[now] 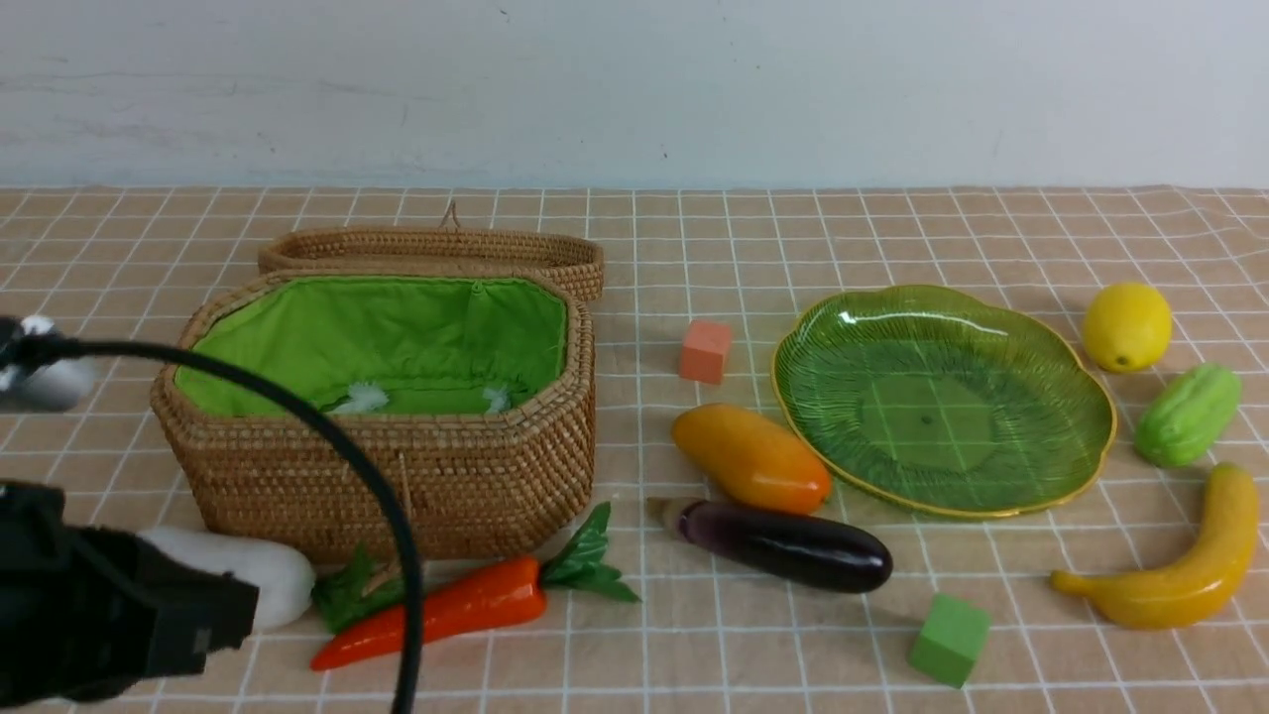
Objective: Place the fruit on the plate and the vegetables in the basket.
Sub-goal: Take a daikon with your left arm and place it on the basket on the left.
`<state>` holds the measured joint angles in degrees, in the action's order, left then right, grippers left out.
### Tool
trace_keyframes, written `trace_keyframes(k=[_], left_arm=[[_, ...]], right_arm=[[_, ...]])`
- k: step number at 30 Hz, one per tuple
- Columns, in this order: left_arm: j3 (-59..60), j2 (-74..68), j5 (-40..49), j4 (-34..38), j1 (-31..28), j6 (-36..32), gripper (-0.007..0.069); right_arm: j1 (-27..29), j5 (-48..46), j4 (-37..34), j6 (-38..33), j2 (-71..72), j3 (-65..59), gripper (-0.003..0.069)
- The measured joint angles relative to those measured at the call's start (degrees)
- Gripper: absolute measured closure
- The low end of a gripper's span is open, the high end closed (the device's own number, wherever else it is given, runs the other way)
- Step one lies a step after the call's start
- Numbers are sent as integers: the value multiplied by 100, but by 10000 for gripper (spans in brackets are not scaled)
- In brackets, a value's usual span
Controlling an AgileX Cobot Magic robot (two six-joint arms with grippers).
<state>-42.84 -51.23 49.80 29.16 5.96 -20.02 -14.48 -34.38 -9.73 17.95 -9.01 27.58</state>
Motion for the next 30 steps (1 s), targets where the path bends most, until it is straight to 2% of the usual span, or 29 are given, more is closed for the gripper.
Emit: trace_keyframes(k=[4,6,8,12,15,17,20,21,23,25,28,30], left_arm=[[-349,-727,25,34,0,-1012,638],[-407,-965,83,-41,0,-1510,638],[-419,-1095,244,-188,0,-2129,638],[-419,-1205,425,-433,0,-2906,638],[-419,-1278,310,-672,5,-3038,638],[-419,-1321,152,-946,5,-2973,638],[-419,-1490,-252,-1859,-90,-1987,638],[-419,-1516,-267,-1892,-129,-1797,638],[-430,-1723,-320,-2095,-548,-401,638],[-430,-1808,-290,-2071,-816,312,638],[-430,-1853,-289,-1938,-1109,484,638],[-430,-1853,-308,-1759,-1122,-260,638]], right_arm=[[-667,-1903,57,-1279,-946,1623,534],[-866,-2453,117,-1703,-1222,2145,534],[-964,-2585,187,-1958,-1340,2342,534],[-983,-2559,276,-2219,-1372,2395,533],[-987,-2452,330,-2358,-1374,2394,533],[-994,-2382,387,-2387,-1374,2394,530],[-994,-2340,579,-2401,-1374,2394,527],[-994,-2340,585,-2401,-1374,2394,526],[-994,-2340,640,-2401,-1374,2394,524],[-994,-2352,674,-2401,-1374,2394,521],[-994,-2352,734,-2405,-1374,2394,519],[-994,-2352,780,-2405,-1374,2394,519]])
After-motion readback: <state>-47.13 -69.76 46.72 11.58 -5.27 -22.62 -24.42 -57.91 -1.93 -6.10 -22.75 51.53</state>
